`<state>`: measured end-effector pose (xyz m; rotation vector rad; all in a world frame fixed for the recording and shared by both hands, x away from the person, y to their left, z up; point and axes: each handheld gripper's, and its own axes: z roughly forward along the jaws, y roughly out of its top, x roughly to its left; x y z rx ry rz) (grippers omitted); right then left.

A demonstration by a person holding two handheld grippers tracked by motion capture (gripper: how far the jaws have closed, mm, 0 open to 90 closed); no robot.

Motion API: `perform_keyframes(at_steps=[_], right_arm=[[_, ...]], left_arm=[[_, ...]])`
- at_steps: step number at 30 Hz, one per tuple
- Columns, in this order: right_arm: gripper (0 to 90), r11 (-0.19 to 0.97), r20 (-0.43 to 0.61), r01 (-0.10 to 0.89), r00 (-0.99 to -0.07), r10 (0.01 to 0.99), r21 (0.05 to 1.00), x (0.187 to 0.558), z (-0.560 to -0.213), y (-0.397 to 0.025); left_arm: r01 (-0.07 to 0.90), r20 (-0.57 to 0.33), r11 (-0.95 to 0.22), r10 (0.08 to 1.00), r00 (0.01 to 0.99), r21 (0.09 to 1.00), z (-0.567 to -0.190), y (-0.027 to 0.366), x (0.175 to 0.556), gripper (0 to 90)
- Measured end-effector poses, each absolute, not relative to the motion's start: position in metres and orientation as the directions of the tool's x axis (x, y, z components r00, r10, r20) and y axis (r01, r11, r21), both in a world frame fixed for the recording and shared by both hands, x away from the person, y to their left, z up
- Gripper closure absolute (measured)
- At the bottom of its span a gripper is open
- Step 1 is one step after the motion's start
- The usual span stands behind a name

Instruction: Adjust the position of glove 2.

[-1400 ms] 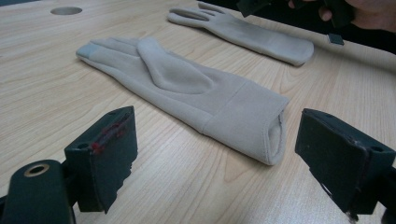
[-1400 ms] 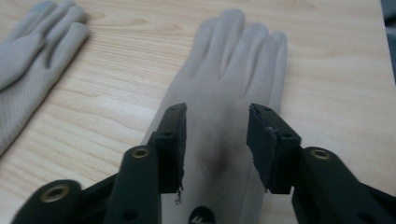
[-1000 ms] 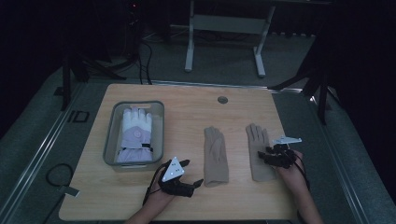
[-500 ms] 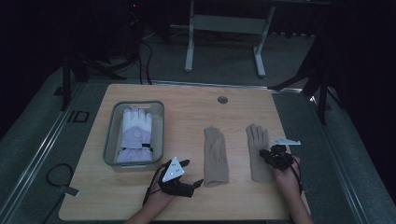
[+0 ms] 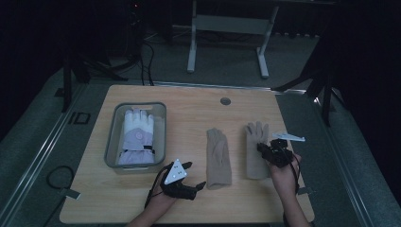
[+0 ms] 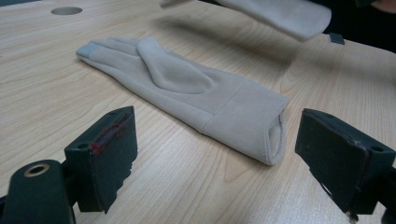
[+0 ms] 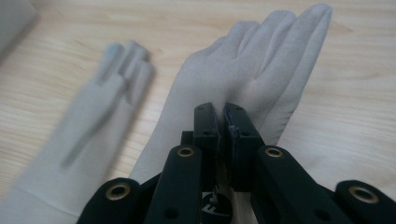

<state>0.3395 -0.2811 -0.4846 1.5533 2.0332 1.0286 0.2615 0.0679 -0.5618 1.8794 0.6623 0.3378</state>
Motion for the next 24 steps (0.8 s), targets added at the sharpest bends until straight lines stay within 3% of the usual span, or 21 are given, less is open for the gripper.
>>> perform_keyframes(at_steps=[14, 24], right_arm=[[84.2, 0.091, 0.194, 0.618, -0.377, 0.906, 0.781, 0.331, -0.470, -0.211], [84.0, 0.156, 0.159, 0.611, -0.428, 0.890, 0.776, 0.328, -0.478, -0.166]], left_arm=[[0.281, -0.066, -0.286, 0.584, 0.809, 0.916, -0.562, 0.068, 0.261, 12.8], [0.281, -0.071, -0.282, 0.580, 0.812, 0.917, -0.561, 0.068, 0.260, 12.8]])
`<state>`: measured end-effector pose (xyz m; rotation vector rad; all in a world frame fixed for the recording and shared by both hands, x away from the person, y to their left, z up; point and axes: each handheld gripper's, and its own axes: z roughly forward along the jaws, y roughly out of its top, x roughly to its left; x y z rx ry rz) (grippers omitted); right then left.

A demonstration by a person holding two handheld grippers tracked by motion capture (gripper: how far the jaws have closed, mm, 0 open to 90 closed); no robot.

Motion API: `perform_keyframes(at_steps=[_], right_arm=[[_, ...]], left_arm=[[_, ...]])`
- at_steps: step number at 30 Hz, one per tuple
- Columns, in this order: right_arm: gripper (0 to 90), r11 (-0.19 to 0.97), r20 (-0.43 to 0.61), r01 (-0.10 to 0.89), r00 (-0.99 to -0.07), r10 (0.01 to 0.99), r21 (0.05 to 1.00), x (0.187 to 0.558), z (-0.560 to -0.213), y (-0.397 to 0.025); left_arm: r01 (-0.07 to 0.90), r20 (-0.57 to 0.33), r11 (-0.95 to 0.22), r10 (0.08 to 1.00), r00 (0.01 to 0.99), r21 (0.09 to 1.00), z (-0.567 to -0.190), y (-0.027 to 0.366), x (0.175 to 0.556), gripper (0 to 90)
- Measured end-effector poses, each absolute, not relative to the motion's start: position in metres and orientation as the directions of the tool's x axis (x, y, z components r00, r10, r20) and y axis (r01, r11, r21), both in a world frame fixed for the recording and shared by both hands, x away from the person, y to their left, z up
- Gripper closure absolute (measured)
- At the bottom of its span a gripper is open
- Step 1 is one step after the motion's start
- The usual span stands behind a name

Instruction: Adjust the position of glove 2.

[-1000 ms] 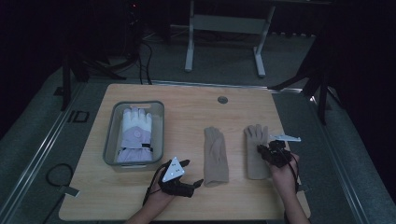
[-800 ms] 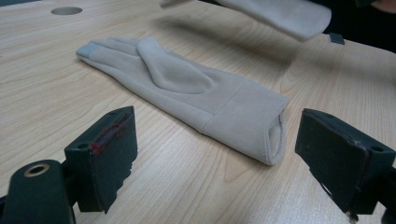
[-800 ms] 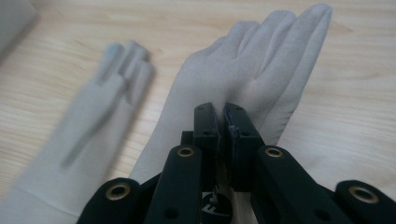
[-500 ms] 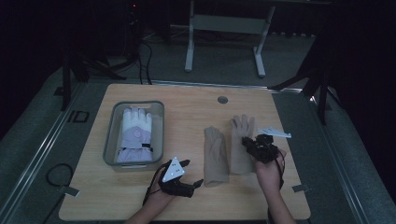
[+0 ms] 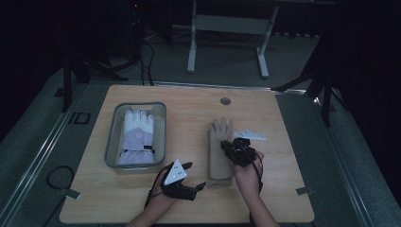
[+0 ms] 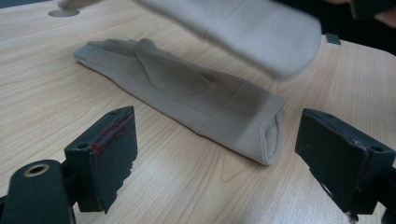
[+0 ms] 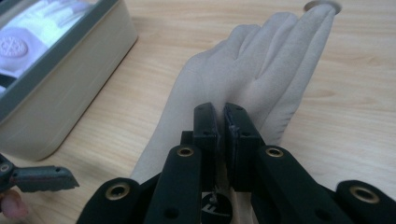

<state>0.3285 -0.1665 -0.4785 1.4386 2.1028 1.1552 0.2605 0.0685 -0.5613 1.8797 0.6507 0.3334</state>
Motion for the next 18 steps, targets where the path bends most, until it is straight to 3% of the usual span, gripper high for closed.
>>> perform_keyframes(at_steps=[18], right_arm=[[78.2, 0.205, 0.138, 0.681, -0.415, 0.899, 0.703, 0.331, -0.535, -0.159]], left_arm=[[0.278, -0.065, -0.290, 0.576, 0.815, 0.916, -0.562, 0.067, 0.260, 12.8]])
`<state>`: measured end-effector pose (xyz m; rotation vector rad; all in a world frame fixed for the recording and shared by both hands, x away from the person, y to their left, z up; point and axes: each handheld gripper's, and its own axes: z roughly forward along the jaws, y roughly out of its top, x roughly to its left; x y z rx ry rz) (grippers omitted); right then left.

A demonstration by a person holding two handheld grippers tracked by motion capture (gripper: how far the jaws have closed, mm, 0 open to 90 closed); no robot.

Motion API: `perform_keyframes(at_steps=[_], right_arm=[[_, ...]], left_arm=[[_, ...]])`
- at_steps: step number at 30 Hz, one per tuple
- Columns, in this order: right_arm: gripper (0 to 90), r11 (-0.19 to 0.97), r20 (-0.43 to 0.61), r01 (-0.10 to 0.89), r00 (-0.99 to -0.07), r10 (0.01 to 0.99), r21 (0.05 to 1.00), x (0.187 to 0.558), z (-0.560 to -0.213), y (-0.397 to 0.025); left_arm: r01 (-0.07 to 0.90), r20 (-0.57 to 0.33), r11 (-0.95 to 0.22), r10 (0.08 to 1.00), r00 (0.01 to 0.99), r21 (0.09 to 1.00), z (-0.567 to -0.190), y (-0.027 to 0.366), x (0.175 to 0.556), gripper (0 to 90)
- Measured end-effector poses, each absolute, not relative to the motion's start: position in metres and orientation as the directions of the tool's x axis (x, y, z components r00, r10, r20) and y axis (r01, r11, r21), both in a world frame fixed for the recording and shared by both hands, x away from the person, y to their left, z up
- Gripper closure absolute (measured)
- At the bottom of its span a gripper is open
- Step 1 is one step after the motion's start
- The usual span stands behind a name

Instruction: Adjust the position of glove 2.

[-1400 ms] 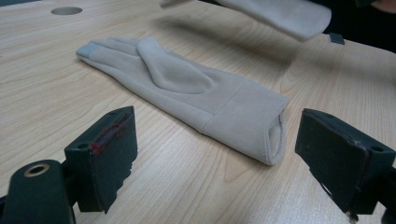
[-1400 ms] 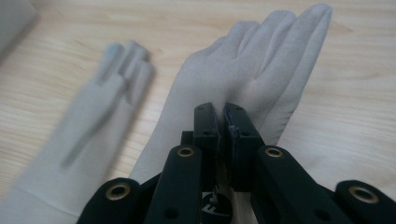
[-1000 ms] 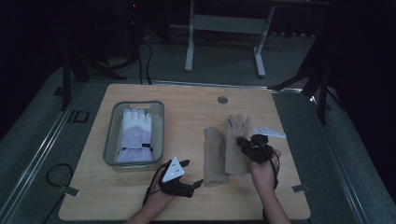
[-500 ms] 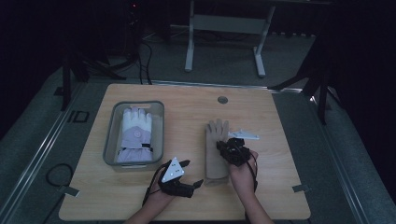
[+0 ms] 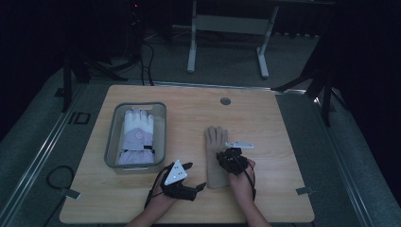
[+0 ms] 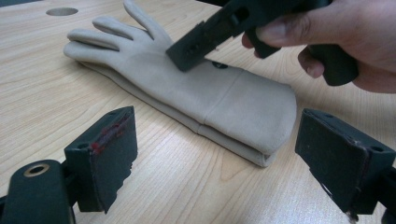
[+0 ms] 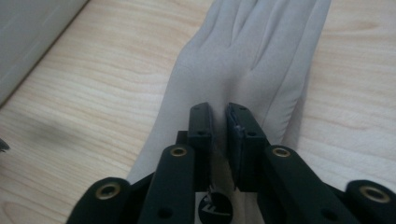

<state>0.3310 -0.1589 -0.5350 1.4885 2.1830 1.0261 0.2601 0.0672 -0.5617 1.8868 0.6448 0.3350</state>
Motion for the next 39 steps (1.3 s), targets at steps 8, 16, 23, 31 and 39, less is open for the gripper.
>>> perform_keyframes(at_steps=[8, 16, 23, 31, 39], right_arm=[[47.5, 0.246, 0.110, 0.622, -0.477, 0.872, 0.743, 0.329, -0.521, -0.163], [17.9, 0.249, 0.166, 0.592, -0.558, 0.813, 0.767, 0.337, -0.510, -0.193], [15.2, 0.264, 0.179, 0.549, -0.625, 0.760, 0.793, 0.344, -0.511, -0.220], [14.4, 0.267, 0.247, 0.593, -0.643, 0.725, 0.760, 0.346, -0.510, -0.234], [13.7, 0.313, 0.200, 0.574, -0.658, 0.726, 0.756, 0.347, -0.512, -0.232]], left_arm=[[0.280, -0.074, -0.283, 0.572, 0.817, 0.917, -0.561, 0.068, 0.261, 12.6], [0.276, -0.066, -0.299, 0.559, 0.826, 0.913, -0.560, 0.065, 0.260, 12.3], [0.265, -0.072, -0.297, 0.530, 0.845, 0.917, -0.558, 0.058, 0.258, 10.9], [0.263, -0.032, -0.363, 0.533, 0.845, 0.894, -0.556, 0.052, 0.259, 11.6], [0.267, -0.016, -0.402, 0.528, 0.849, 0.876, -0.545, 0.044, 0.257, 12.2]])
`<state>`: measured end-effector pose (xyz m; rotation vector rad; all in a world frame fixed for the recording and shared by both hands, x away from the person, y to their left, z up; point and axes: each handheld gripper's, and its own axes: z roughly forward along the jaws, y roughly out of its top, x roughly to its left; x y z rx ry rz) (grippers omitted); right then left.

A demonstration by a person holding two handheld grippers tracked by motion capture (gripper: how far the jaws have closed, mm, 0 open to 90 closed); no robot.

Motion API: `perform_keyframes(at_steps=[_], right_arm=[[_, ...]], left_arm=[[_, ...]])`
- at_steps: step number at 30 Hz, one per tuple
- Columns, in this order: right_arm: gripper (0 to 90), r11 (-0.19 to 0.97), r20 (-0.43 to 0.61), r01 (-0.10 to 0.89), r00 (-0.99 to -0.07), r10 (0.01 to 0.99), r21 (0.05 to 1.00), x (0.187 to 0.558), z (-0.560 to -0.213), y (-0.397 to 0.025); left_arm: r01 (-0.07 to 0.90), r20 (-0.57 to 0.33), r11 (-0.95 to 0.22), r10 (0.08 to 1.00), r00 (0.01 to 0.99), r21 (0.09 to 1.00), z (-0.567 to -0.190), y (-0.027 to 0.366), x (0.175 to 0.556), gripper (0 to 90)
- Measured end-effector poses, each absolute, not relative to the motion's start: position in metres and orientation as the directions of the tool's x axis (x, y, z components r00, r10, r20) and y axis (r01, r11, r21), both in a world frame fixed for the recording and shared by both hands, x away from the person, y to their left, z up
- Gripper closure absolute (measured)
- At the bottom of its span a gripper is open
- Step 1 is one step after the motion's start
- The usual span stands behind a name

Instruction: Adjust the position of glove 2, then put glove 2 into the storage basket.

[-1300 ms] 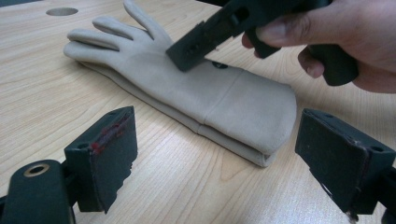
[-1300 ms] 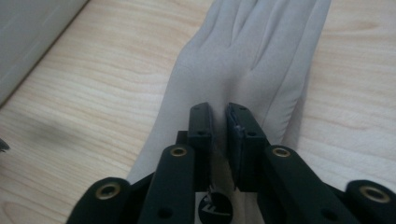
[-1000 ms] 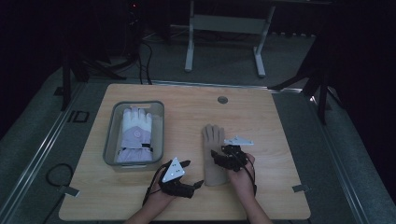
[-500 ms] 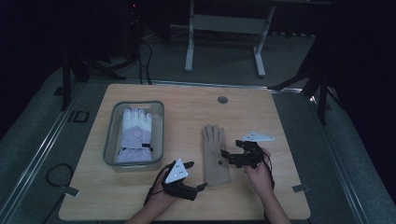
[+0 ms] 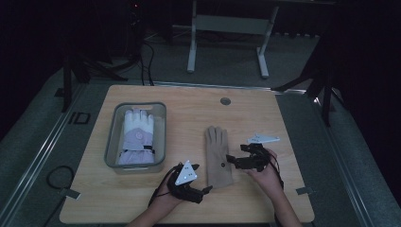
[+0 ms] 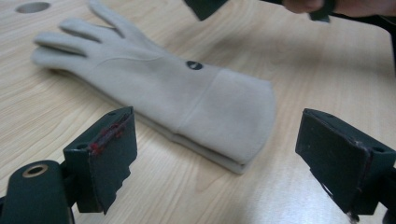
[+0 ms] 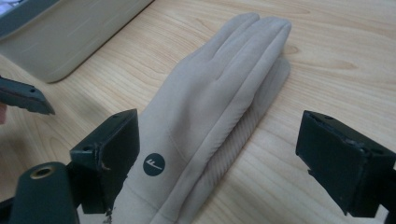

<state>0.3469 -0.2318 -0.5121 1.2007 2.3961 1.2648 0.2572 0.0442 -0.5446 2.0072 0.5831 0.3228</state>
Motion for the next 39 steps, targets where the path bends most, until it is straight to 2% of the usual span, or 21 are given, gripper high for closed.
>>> perform_keyframes(at_steps=[5, 11, 18, 21, 27, 30, 36, 39], right_arm=[[22.5, 0.322, 0.185, 0.561, -0.666, 0.723, 0.763, 0.357, -0.509, -0.230], [22.7, 0.329, 0.208, 0.590, -0.661, 0.721, 0.737, 0.382, -0.506, -0.221], [23.9, 0.327, 0.216, 0.618, -0.640, 0.737, 0.715, 0.403, -0.513, -0.207], [23.8, 0.292, 0.271, 0.658, -0.614, 0.741, 0.694, 0.416, -0.526, -0.205], [27.5, 0.305, 0.296, 0.704, -0.594, 0.748, 0.642, 0.422, -0.543, -0.203], [35.2, 0.343, 0.287, 0.698, -0.618, 0.732, 0.629, 0.421, -0.548, -0.201], [59.6, 0.376, 0.281, 0.685, -0.646, 0.710, 0.624, 0.416, -0.546, -0.200], [69.5, 0.441, 0.168, 0.616, -0.686, 0.708, 0.653, 0.407, -0.541, -0.192]], left_arm=[[0.241, -0.013, -0.434, 0.466, 0.885, 0.868, -0.540, 0.035, 0.259, 11.7], [0.202, 0.004, -0.461, 0.407, 0.913, 0.864, -0.531, 0.022, 0.262, 15.3], [0.214, -0.009, -0.525, 0.365, 0.931, 0.824, -0.537, 0.005, 0.272, 21.9], [0.217, -0.017, -0.553, 0.344, 0.939, 0.804, -0.543, 0.000, 0.276, 26.3], [0.236, -0.032, -0.583, 0.338, 0.941, 0.777, -0.550, -0.001, 0.282, 30.2], [0.251, -0.050, -0.582, 0.339, 0.939, 0.773, -0.552, 0.001, 0.284, 31.3], [0.251, -0.038, -0.615, 0.338, 0.940, 0.747, -0.555, 0.000, 0.284, 32.1], [0.254, -0.036, -0.623, 0.340, 0.940, 0.740, -0.555, -0.001, 0.285, 32.9]])
